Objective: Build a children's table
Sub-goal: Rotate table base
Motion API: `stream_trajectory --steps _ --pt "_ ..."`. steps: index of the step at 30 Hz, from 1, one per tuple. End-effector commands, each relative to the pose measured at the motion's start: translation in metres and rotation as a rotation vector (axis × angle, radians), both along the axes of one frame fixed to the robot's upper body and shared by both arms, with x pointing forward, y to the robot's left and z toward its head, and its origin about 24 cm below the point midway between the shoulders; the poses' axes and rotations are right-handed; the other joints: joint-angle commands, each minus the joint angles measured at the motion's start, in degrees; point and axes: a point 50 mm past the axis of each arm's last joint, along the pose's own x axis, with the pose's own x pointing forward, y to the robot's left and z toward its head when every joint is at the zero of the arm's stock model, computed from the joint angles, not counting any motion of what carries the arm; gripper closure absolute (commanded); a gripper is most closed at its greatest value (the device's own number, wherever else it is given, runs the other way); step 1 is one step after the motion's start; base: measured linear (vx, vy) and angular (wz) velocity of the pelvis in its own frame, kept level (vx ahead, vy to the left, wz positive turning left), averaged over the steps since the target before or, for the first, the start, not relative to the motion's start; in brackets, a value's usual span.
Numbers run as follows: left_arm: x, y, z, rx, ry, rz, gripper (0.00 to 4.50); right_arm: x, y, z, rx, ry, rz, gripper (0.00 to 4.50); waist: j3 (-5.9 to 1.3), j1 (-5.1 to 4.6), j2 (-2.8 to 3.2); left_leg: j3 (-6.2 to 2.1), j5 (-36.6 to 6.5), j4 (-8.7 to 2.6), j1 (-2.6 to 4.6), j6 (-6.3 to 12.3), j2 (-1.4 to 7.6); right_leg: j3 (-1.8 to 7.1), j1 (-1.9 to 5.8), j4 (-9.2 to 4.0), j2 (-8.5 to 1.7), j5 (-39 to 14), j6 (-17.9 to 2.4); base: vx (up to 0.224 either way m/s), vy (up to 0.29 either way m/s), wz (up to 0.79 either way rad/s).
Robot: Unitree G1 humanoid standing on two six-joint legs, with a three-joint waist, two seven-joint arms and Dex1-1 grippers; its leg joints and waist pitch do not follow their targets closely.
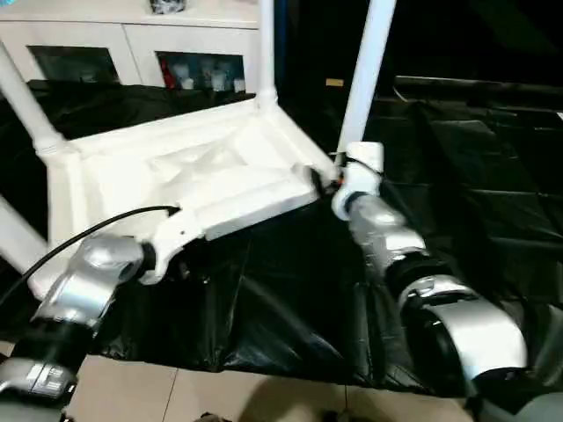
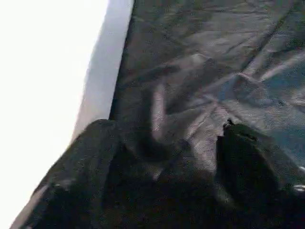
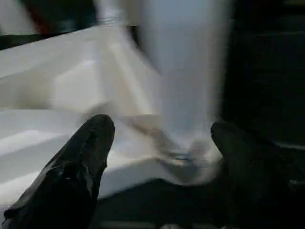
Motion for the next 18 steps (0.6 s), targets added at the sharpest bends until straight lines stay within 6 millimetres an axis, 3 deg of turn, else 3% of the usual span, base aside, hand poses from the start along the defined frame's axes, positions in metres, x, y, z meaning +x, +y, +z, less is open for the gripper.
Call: stream_trajectory --steps 1,4,7,9,10,13,15,17,18 --pt "0.003 0.002 0.011 -0.009 -0.067 0.014 0.20 0.003 0.001 0.007 0.010 -0.022 -0.010 0.64 -4.38 -0.09 0.32 -0.28 -16.1 -4.02 0.99 -0.76 0.76 1.97 2.66 -2.77 -2.04 -14.3 -12.5 0.000 0.000 0.00" --pt "-0.003 0.007 0.012 -0.080 -0.155 0.093 0.03 0.001 -0.007 0.003 -0.019 -0.026 -0.009 0.64 -4.36 -0.31 -0.08 -0.29 -16.1 -3.86 0.66 -0.19 0.77 1.96 2.69 -2.75 -2.14 -15.4 -12.3 0.000 0.000 0.00" --pt "-0.008 0.009 0.014 -0.155 -0.203 0.153 0.03 -0.001 -0.009 0.001 -0.036 -0.042 0.029 0.64 -4.42 -0.42 0.00 -0.24 -16.6 -3.68 0.60 0.17 0.73 1.96 2.50 -2.75 -2.07 -16.3 -12.2 0.000 0.000 0.00" --pt "-0.020 0.012 0.021 -0.341 -0.277 0.245 0.03 -0.005 -0.006 -0.002 -0.034 -0.081 0.141 0.64 -4.49 -0.55 -0.27 -0.23 -16.3 -3.57 0.31 0.70 0.84 1.97 2.53 -2.71 -2.07 -15.3 -12.6 0.000 0.000 0.00" --pt "-0.020 0.012 0.021 -0.341 -0.277 0.245 0.03 -0.005 -0.006 -0.002 -0.034 -0.081 0.141 0.64 -4.39 -0.56 -0.51 -0.30 -15.9 -3.61 -0.14 1.14 0.95 1.87 2.83 -2.61 -2.13 -14.9 -12.7 0.000 0.000 0.00" --pt "-0.032 0.015 0.027 -0.463 -0.301 0.263 0.03 -0.012 -0.002 -0.004 0.000 -0.110 0.283 0.64 -4.30 -0.51 -0.42 -0.17 -17.3 -3.62 0.41 1.74 0.95 1.74 2.14 -2.89 -1.58 -15.7 -12.9 0.000 0.000 0.00" --pt "-0.041 0.017 0.028 -0.512 -0.273 0.243 0.03 -0.017 0.000 -0.006 -0.005 -0.127 0.373 0.64 -4.27 -0.49 -1.05 -0.22 -17.6 -3.65 0.34 2.22 1.06 1.73 2.17 -2.79 -1.57 -16.4 -12.7 0.000 0.000 0.00" --pt "-0.054 0.022 0.028 -0.534 -0.209 0.187 0.03 -0.026 0.002 -0.009 -0.010 -0.144 0.503 0.64 -4.00 -0.15 -0.92 -0.33 -17.5 -3.84 0.02 2.59 1.31 1.77 2.33 -2.69 -1.72 -17.1 -12.2 0.000 0.000 0.00" --pt "-0.065 0.030 0.027 -0.522 -0.130 0.137 0.00 -0.034 0.001 -0.012 -0.010 -0.148 0.606 0.39 -4.15 0.14 -0.56 -0.15 -18.0 -3.79 0.61 2.40 1.29 1.66 2.10 -2.70 -1.33 -17.1 -12.0 0.000 0.000 0.00"
